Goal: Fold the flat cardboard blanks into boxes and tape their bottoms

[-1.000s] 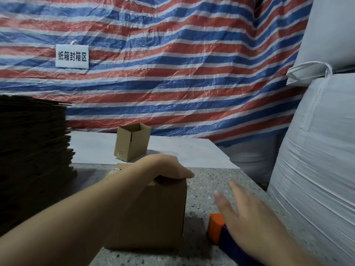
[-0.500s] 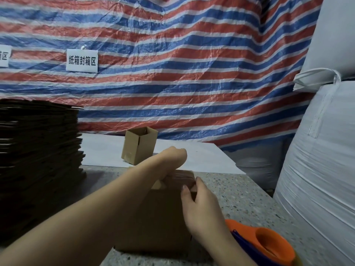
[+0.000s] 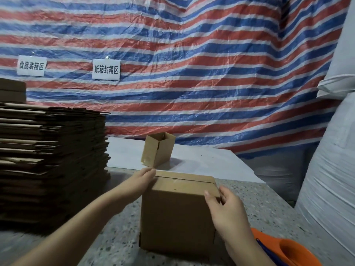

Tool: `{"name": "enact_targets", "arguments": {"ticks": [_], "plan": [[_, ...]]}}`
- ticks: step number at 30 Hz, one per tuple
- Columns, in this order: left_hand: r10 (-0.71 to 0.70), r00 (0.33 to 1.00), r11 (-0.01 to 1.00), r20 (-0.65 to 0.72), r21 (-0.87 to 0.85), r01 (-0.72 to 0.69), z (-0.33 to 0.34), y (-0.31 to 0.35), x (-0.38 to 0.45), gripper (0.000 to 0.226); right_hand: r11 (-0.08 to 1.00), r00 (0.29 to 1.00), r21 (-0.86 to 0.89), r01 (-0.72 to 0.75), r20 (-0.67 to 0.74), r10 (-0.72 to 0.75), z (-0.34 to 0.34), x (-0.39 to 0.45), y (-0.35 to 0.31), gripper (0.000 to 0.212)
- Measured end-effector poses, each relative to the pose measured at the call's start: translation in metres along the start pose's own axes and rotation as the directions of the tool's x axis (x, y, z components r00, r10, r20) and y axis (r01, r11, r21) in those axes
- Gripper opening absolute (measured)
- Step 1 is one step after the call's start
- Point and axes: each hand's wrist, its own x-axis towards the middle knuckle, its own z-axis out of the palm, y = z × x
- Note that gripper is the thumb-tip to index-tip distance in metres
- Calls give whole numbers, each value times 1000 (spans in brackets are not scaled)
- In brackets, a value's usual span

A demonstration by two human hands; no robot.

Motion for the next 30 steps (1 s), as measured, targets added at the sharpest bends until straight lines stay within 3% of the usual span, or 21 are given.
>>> {"name": "enact_targets", "arguments": {"ticks": [2, 5, 8, 10, 12, 15, 17, 20, 23, 26, 28, 30], "plan": [[-70, 998, 993, 1, -95, 70, -5, -3, 3, 50, 998, 999, 50, -34, -10, 34, -6, 7, -2, 55], [29, 994, 997, 104, -76, -21, -23, -4, -2, 67, 998, 998, 31, -50, -42, 52, -21, 28, -13, 48], [-23, 973, 1000, 230, 11, 21, -38, -1, -4, 90, 970, 977, -174, -171, 93, 189, -28, 52, -25, 70], [-120, 943, 987, 310, 136, 81, -35, 1, 0, 89, 906, 921, -346, -242, 212, 326, -26, 62, -28, 90], [-208, 933, 973, 295, 158, 167, -26, -1, 5, 87, 862, 858, -424, -278, 293, 421, -24, 69, -26, 103], [-397, 880, 918, 261, 108, 382, -19, -11, 13, 101, 839, 771, -376, -394, 362, 524, -24, 75, -14, 112], [-476, 802, 871, 361, 70, 486, -17, -16, 15, 108, 827, 727, -315, -466, 396, 561, -24, 77, -4, 113], [-407, 759, 861, 508, -64, 504, -17, -22, 17, 103, 815, 672, -156, -558, 491, 554, -24, 79, 3, 110], [-239, 834, 847, 498, -312, 429, -21, -23, 20, 92, 831, 748, 110, -545, 512, 422, -27, 85, 2, 101], [-176, 921, 829, 346, -453, 328, -17, -18, 20, 74, 822, 859, 357, -444, 431, 277, -22, 83, 3, 72], [-117, 976, 886, 184, -426, 186, -6, -17, 19, 63, 867, 908, 374, -330, 378, 182, -11, 78, 9, 50], [-25, 998, 914, 58, -404, 47, 5, -23, 18, 57, 942, 966, 311, -124, 256, 42, -1, 74, 20, 47]]}}
